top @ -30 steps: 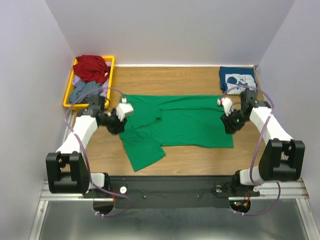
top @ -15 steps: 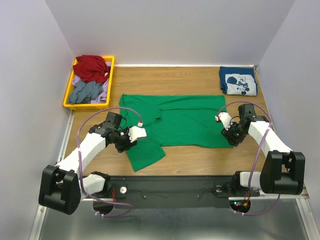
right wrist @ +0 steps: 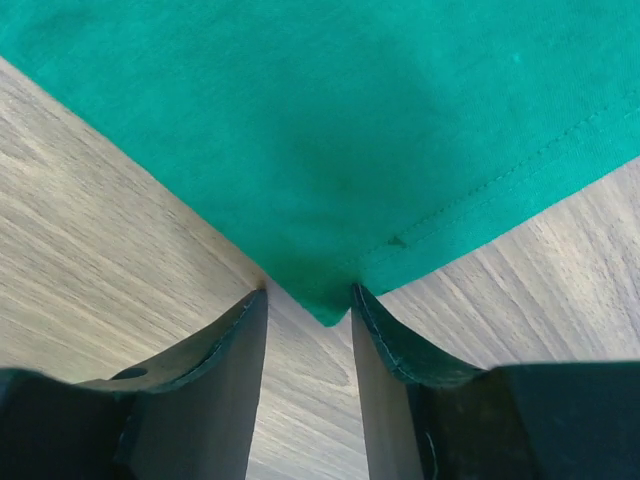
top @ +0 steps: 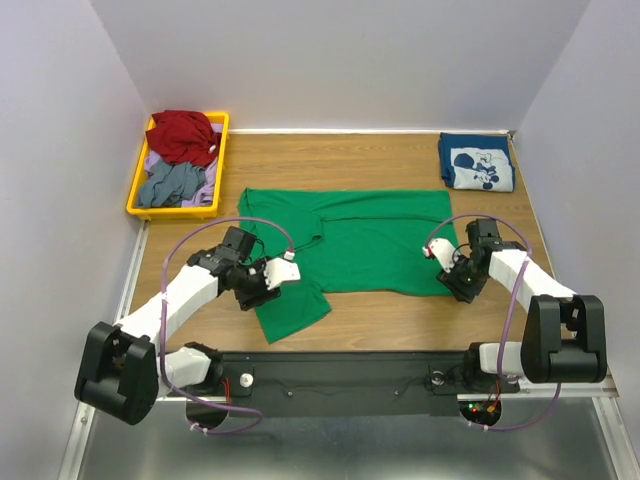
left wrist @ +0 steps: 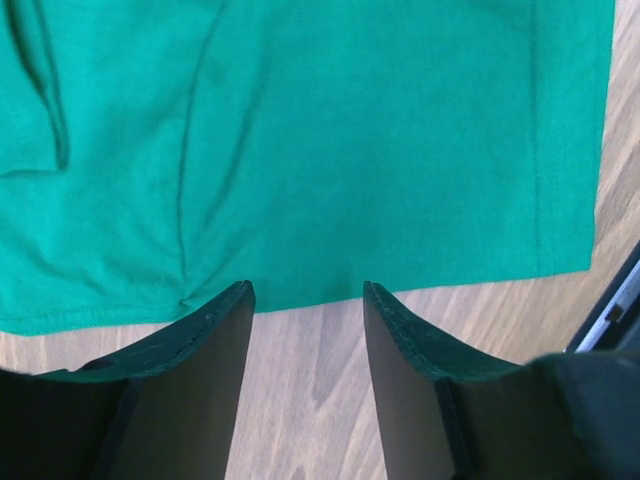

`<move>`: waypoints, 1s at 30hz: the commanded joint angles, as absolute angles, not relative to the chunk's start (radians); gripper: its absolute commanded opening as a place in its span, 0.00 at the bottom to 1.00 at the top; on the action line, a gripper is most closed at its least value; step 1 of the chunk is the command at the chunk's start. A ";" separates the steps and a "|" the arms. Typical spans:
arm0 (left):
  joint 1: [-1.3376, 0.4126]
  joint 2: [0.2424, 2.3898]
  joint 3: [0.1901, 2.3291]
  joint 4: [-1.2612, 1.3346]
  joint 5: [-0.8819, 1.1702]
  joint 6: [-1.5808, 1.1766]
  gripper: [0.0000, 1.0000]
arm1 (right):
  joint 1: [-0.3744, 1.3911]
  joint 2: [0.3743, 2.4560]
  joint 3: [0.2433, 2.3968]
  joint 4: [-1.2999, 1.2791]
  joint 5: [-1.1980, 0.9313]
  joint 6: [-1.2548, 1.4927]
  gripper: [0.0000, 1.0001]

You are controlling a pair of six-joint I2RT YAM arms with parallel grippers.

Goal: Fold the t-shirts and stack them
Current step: Fold the tshirt

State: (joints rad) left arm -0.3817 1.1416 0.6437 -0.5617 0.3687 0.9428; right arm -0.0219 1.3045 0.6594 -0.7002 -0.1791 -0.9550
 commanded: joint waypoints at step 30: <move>-0.448 1.125 0.614 -0.578 0.184 1.023 0.00 | -0.006 1.181 0.649 -0.687 -0.075 -1.003 0.01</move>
State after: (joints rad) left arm -0.4480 1.2015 0.6163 -0.5106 0.1577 1.0004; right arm -0.0113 1.2507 0.6460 -0.6567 -0.0994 -0.9737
